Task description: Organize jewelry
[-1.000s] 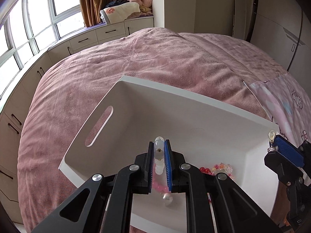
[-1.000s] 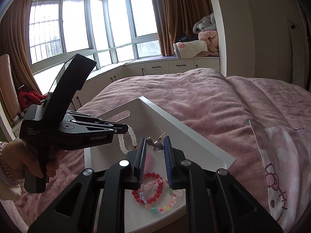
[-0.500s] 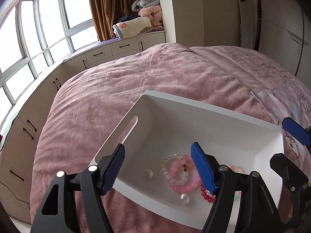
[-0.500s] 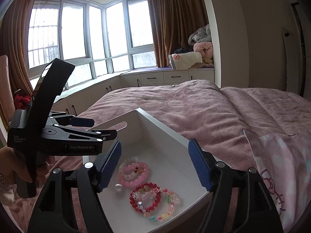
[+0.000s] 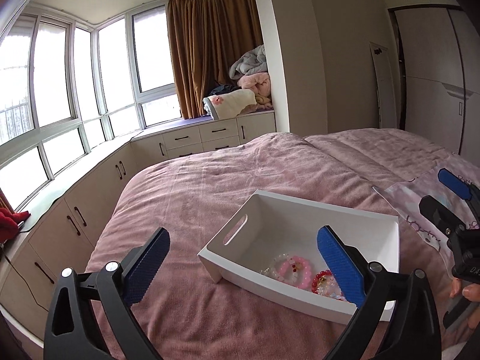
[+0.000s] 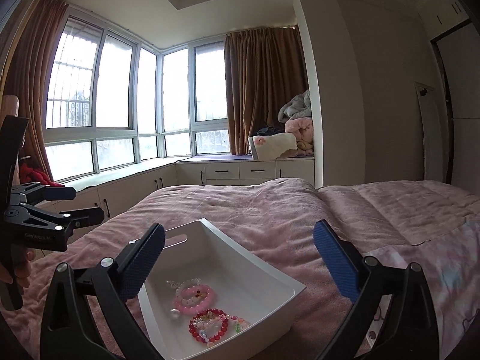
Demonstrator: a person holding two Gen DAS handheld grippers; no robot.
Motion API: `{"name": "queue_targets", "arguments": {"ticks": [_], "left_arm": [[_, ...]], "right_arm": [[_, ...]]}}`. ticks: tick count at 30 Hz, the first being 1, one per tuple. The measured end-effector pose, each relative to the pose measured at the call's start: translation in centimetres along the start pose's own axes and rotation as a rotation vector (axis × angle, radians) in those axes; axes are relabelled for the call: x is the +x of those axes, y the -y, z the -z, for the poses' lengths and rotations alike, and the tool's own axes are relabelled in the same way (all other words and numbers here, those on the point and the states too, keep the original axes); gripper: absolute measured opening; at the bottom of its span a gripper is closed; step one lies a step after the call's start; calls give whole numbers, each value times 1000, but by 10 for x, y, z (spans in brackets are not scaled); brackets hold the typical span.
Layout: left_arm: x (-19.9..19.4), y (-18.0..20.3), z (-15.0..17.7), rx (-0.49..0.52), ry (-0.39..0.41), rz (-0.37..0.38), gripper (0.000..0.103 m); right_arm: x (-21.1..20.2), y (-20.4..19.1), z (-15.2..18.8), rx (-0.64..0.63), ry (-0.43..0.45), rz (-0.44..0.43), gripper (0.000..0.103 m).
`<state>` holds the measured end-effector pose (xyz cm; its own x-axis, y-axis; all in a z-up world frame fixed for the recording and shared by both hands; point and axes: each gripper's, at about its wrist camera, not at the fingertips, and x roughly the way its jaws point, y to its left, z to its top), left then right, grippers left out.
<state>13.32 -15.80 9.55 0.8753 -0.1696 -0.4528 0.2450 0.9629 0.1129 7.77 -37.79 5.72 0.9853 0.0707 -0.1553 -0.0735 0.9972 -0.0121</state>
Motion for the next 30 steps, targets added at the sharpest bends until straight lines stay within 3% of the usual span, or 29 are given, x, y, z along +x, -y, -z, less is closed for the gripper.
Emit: {"name": "queue_targets", "arguments": {"ticks": [7,10,14,21,30], "left_arm": [[-16,-13,38,-154,9,29,99],[-14,-8,61,-162,11,-23,99],[-8,7,89,-145,-21,-32,99],[-2,42,119,-80,-45,-14,99],[9,56,134,-108,-85,25,99]], "right_arm": [[-15,-11,12,-128,-144,-54,98],[-23,-11,17,-128,-186,-55,98],[-28,-7,35,-85,-205,-69,98],[-22,-2,66,-79,-263,-62,98],[-22,-5,72,-95,-263,-74,98]]}}
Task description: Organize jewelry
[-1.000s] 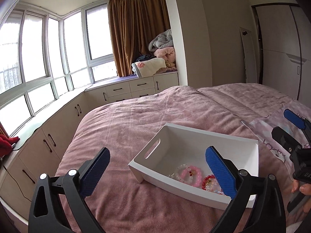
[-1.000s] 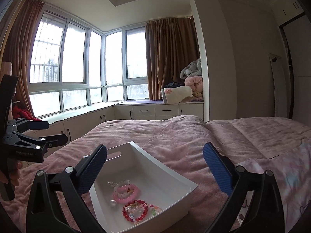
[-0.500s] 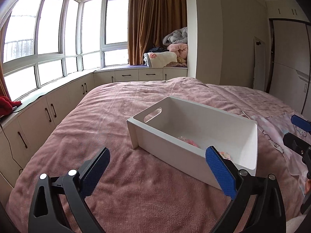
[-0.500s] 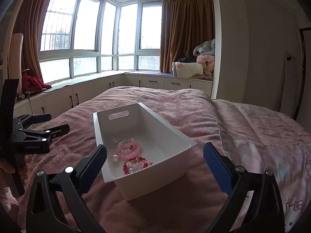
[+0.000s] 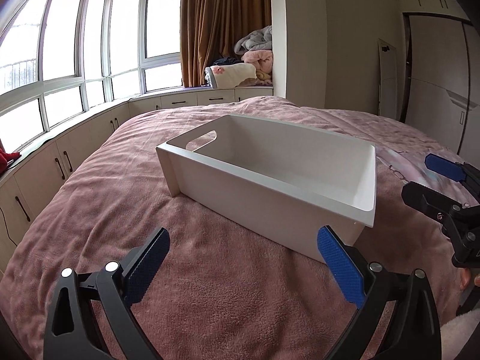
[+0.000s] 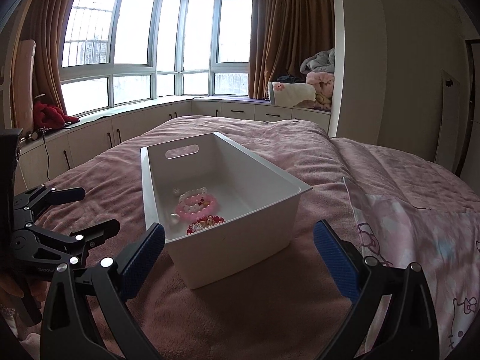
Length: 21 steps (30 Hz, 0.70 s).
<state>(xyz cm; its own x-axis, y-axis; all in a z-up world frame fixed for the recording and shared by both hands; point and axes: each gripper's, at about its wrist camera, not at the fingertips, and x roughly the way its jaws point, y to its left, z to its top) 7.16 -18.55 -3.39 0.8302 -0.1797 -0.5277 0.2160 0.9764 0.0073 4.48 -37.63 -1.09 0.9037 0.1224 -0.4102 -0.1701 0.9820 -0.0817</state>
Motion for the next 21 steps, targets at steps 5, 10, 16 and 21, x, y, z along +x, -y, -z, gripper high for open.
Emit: {"name": "queue_targets", "arguments": {"ticks": [5,10,16,21], "left_arm": [[1,-5,1,-37,-2,5,99],[3,-10,1,-66,-8,0,99],[3,-7,-1,-33,-2,-24,99],[2,-3,0,-13,1,-45,99]], "right_arm": [[0,-4,1,-21,5,-1,98],[0,-5,1,-28,11,-4,98],[0,-5,1,-29,11,-4,98],[0,-6,2,-34,9,-4,98]]}}
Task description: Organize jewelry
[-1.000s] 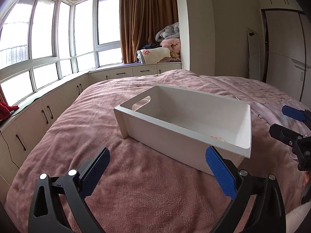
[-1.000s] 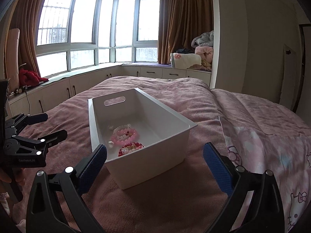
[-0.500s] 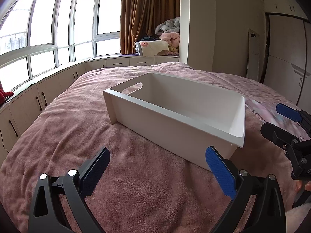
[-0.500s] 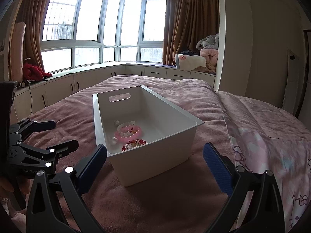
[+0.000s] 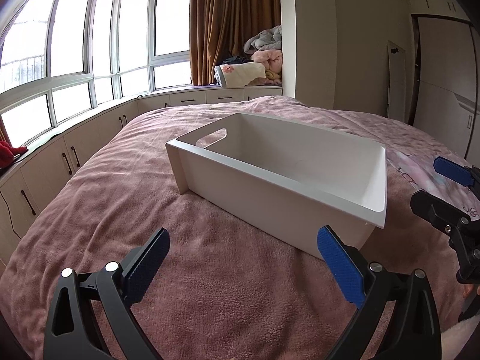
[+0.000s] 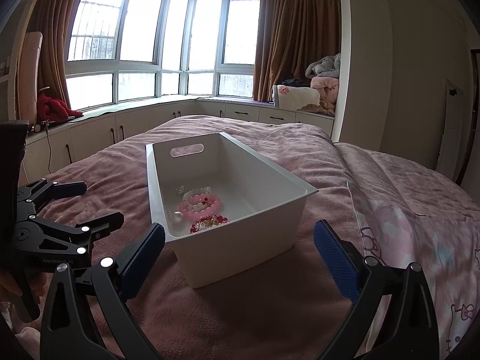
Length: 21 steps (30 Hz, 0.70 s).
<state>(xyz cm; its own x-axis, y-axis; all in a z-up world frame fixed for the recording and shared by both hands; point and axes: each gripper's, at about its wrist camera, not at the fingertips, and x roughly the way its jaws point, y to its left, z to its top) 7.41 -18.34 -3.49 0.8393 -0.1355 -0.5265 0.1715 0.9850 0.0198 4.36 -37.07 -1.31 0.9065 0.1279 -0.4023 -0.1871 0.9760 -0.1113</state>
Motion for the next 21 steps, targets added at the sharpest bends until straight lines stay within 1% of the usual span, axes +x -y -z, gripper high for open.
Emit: {"name": "queue_targets", "arguments": {"ticks": [3,7,12,21], "left_arm": [[0,4,1,22,-1,-6,99],[1,6,1,25,-5,0,99],[0,11,3,46,-5,-13,99],[2,13,5,42,-16,-14,99]], "right_arm": [[0,0,0,0,-1,-1,98],[0,1,1,2,-1,0,98],[1,2,2,14,0,-3,98],[2,1,3,7,-7,-9,98]]}}
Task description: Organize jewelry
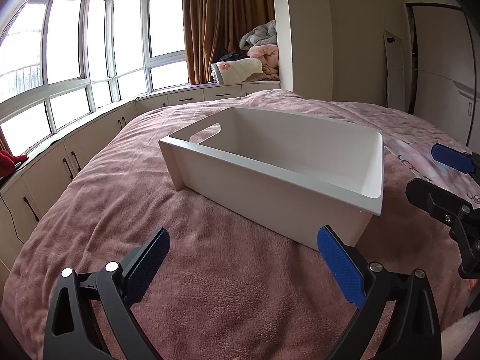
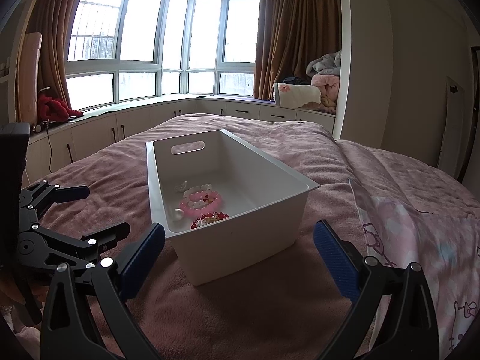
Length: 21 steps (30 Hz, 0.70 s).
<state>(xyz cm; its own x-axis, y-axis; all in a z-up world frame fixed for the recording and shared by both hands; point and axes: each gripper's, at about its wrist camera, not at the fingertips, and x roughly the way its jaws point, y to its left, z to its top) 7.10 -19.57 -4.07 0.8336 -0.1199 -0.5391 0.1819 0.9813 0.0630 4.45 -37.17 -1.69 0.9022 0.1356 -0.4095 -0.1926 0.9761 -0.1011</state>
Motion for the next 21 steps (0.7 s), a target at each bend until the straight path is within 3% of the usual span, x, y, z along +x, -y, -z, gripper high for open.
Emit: {"name": "queue_targets", "arguments": {"ticks": [13,19,21], "left_arm": [[-2,7,0,19,6,-7,99],[-7,4,2,-32,29,70,99],[-15,4,5,-47,99,2,99]], "right_arm": [[0,-1,0,2,1,0,98],[2,-1,2,1,-15,-3,98],[3,-1,3,1,-18,-4,98]]}}
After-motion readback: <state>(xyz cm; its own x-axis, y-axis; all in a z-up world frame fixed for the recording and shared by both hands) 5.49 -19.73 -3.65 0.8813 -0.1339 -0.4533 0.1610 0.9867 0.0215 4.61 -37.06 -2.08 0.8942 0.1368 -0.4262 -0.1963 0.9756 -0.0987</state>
